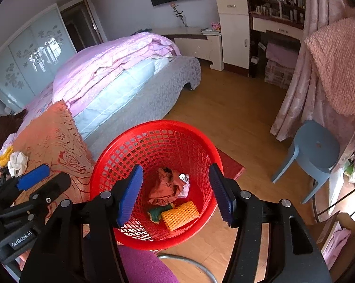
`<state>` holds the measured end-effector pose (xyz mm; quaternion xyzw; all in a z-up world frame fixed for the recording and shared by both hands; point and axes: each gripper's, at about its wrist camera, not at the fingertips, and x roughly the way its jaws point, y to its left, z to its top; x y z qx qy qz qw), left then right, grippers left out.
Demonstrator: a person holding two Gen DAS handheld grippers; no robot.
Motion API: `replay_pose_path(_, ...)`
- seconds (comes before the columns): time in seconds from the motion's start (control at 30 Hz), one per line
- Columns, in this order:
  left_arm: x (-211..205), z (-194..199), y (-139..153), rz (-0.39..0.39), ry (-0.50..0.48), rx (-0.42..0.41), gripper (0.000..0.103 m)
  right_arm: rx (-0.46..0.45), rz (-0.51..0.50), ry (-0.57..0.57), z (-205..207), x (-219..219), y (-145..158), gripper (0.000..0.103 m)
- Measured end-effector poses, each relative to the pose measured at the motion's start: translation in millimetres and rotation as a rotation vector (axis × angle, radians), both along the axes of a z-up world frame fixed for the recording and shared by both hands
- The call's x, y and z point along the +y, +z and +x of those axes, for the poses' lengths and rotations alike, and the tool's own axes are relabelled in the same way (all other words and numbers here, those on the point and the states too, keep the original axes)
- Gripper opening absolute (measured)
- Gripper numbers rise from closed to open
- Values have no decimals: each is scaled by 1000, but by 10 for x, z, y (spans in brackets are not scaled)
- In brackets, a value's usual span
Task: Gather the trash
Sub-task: 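Open the right tool dropping the brown cloth while the left tool drops the green sponge into the basket, then move both open tools back over the trash on the bedspread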
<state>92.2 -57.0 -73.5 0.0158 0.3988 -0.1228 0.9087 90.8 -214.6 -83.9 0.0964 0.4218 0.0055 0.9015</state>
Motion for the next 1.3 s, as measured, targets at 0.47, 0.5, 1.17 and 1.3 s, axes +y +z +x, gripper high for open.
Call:
replay_pose_path(0.47, 359, -231, 262, 2, 121, -74, 77, -82, -25, 60, -110, 215, 149, 75)
replay_pose_path(0.5, 411, -255, 279, -2, 134, -75, 77, -87, -26, 64, -114, 228, 162, 76)
replay_pose_path(1.17, 1924, -866, 381, 13, 506, -97, 77, -126, -52, 246, -292, 824, 233, 78)
replay_pose_path(1.3, 2191, -1012, 358, 12, 560, -92, 77, -125, -56, 274, -307, 911, 227, 78)
